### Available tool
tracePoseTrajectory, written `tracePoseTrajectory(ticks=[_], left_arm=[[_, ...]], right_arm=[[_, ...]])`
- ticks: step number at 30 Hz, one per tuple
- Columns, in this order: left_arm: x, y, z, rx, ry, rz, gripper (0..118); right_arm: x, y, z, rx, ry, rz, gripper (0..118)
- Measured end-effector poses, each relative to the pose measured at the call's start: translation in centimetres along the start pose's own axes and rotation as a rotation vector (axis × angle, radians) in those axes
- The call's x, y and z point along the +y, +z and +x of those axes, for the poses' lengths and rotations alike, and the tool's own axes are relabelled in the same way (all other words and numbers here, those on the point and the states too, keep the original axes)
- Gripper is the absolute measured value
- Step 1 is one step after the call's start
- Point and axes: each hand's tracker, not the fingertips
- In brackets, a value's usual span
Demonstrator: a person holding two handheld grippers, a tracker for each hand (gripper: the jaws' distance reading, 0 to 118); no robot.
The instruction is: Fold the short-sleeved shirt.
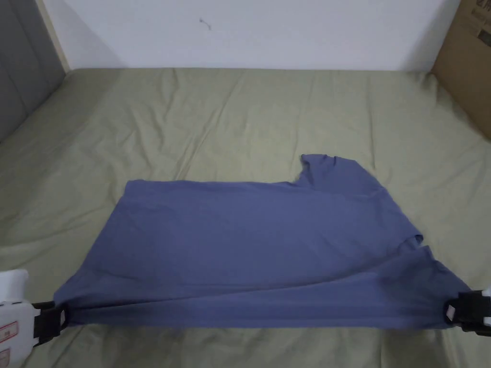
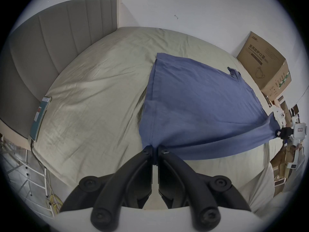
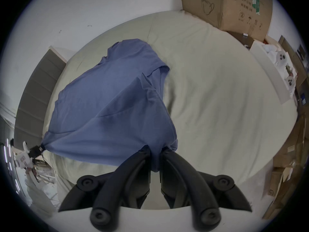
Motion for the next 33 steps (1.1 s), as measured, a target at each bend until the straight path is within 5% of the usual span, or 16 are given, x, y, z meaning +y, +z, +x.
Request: tracePoseTrajectory(ticks=[3, 7, 8, 10, 12, 13, 16, 17, 18, 19, 20, 21, 23, 24, 32, 33], left_arm=[[-2.4, 0.8, 0.3, -0.01, 0.003, -0.028, 4], [-6.1, -0.4, 0.3, 0.009, -0.042, -0.095, 6], [-6.6, -0.7, 0.1, 0.007, -0.038, -0.101, 12], [-6.7, -0.7, 0.0, 0.029, -0.005, -0.116, 51], [-6.3, -0.4, -0.7, 0.049, 0.006, -0.094, 74], [-5.8, 0.3, -0.8, 0.043, 0.014, -0.074, 74], [-3.7, 2.5, 0.0, -0.01, 0.042, 0.006, 68], [-3.0, 3.0, 0.5, -0.032, 0.053, 0.032, 56], [-2.5, 3.3, 1.1, -0.053, 0.048, 0.06, 27], [-1.9, 3.6, 1.7, -0.054, 0.041, 0.073, 27], [-1.4, 3.6, 2.5, -0.05, 0.03, 0.087, 18], [-1.2, 3.2, 3.2, -0.044, 0.01, 0.109, 2], [-0.7, 2.0, 4.3, -0.051, -0.001, 0.11, 0], [-0.5, 1.2, 4.7, -0.058, -0.002, 0.095, 0], [0.7, -3.3, 4.8, -0.064, 0.029, 0.03, 0], [1.1, -3.5, 4.8, -0.059, 0.03, 0.028, 0]], right_arm=[[-3.3, 0.3, 1.3, -0.004, -0.046, -0.054, 9], [-8.2, -2.1, 1.9, -0.014, -0.012, -0.101, 14], [-8.8, -2.7, 2.0, -0.015, -0.022, -0.111, 27], [-9.2, -2.6, 1.8, -0.084, -0.023, -0.13, 64], [-8.7, -1.7, 1.8, -0.105, 0.003, -0.099, 66], [-8.1, -0.8, 1.8, -0.106, 0.012, -0.074, 67], [-6.1, 1.9, 1.2, -0.099, 0.022, 0.02, 65], [-5.4, 2.7, 0.7, -0.093, 0.024, 0.058, 62], [-4.8, 3.3, 0.2, -0.088, 0.027, 0.088, 59], [-4.3, 3.7, -0.3, -0.085, 0.033, 0.107, 56], [-3.9, 4.0, -1.2, -0.08, 0.047, 0.118, 56], [-3.7, 4.0, -1.9, -0.079, 0.062, 0.136, 44], [-3.5, 3.1, -3.4, -0.105, 0.081, 0.149, 6], [-3.5, 2.4, -3.8, -0.115, 0.083, 0.157, 2], [1.3, -4.2, -3.2, -0.026, 0.046, 0.079, 2], [2.8, -4.6, -3.1, -0.023, 0.044, 0.079, 18]])
